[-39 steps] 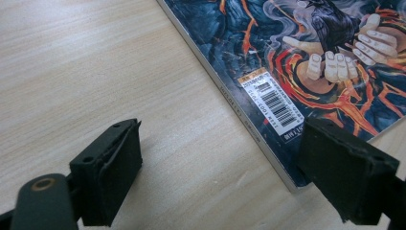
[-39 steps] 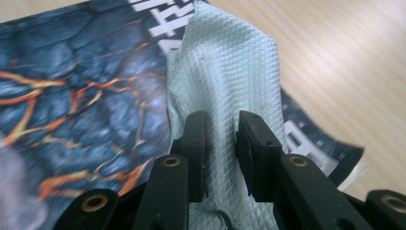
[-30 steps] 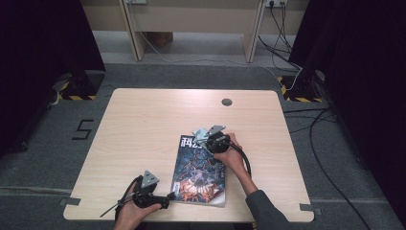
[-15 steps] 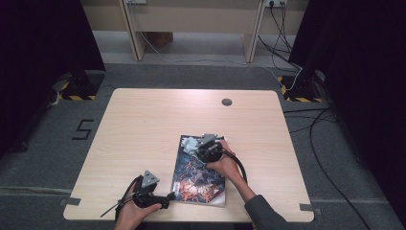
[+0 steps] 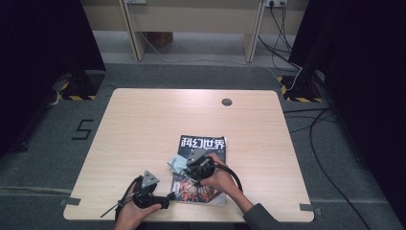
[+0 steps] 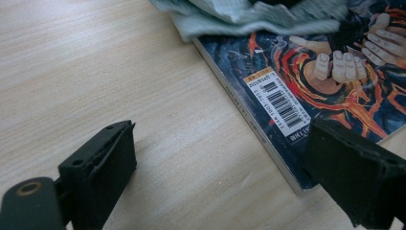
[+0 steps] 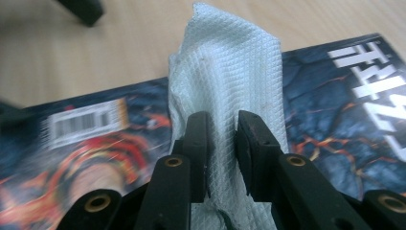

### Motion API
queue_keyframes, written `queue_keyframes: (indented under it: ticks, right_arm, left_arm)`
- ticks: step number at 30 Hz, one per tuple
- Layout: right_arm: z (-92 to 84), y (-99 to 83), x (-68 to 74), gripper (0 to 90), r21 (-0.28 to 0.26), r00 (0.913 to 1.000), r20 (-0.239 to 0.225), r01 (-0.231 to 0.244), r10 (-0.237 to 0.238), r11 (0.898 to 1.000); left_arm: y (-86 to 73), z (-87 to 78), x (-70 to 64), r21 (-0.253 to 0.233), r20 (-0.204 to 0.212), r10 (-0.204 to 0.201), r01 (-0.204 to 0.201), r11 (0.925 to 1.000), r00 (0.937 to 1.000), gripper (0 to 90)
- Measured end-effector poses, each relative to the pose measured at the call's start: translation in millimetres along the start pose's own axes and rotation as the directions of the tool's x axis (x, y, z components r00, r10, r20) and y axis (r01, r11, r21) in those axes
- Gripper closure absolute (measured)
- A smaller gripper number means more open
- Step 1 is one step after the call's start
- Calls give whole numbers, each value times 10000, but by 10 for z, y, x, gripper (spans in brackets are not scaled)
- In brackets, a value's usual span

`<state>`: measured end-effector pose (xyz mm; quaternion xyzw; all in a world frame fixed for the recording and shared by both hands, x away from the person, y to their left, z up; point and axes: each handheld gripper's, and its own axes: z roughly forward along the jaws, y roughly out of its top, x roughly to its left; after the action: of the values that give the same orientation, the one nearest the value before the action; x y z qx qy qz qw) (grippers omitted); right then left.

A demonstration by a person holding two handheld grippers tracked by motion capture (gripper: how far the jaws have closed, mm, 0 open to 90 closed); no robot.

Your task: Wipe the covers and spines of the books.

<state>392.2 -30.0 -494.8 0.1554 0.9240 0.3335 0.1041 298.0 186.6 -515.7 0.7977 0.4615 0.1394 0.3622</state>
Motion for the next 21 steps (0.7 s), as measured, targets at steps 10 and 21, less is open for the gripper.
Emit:
queue_keyframes:
  ticks: [10,21]
  right_arm:
    - [-252,-243,81,754,233,9998,-192,-102,106,9997]
    - [-545,-569,-61,752,417,9947,572,-876,852,9953]
  left_arm:
    - [0,-3,-3,2,-5,10,-10,10000,10000,104]
    - [2,-1,-3,-6,19,-24,24,10000,10000,107]
